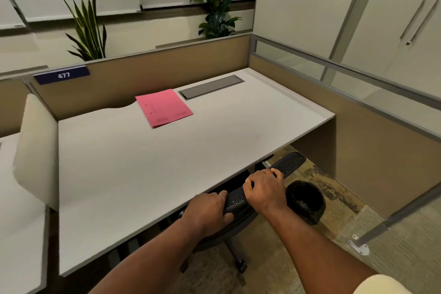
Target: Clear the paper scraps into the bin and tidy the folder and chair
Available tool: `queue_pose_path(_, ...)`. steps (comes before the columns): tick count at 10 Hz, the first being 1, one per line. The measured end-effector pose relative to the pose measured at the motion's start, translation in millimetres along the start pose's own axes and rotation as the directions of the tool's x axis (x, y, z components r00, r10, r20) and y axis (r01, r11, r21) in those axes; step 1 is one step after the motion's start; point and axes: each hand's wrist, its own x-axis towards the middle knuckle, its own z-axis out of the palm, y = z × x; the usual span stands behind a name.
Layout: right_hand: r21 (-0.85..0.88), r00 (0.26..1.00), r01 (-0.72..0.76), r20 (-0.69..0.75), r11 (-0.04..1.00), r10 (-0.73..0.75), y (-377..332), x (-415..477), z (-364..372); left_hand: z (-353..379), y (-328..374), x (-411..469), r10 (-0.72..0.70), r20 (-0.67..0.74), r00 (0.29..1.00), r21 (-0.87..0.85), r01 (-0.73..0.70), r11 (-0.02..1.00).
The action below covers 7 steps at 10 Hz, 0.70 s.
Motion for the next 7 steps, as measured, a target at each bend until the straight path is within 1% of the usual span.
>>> queue_pose_path(2,-0.016,0.998,0.057,0.008,0.998,-0.057,-7,23,10,-4,-13,8,-0.036,0.001,0.999,0.009,0.036,0.999)
queue_pose_path(4,-0.049,0.982,0.170,0.097,0.984,-0.164,0,47,14,-6,-12,18,-0.088,-0.005,0.996,-0.004,0.088,0.996)
queue_pose_path(5,-0.035,0.964,0.219,0.164,0.975,-0.211,9,50,14,-3,-6,22,-0.103,-0.028,0.994,-0.012,0.102,0.995)
queue_pose_path(6,0.002,0.936,0.282,0.221,0.959,-0.276,10,58,10,-3,-3,20,-0.165,-0.028,0.986,-0.053,0.163,0.985)
queue_pose_path(7,0.165,0.897,0.286,0.301,0.944,-0.324,12,80,8,-10,-6,25,-0.347,-0.114,0.931,-0.171,0.325,0.930)
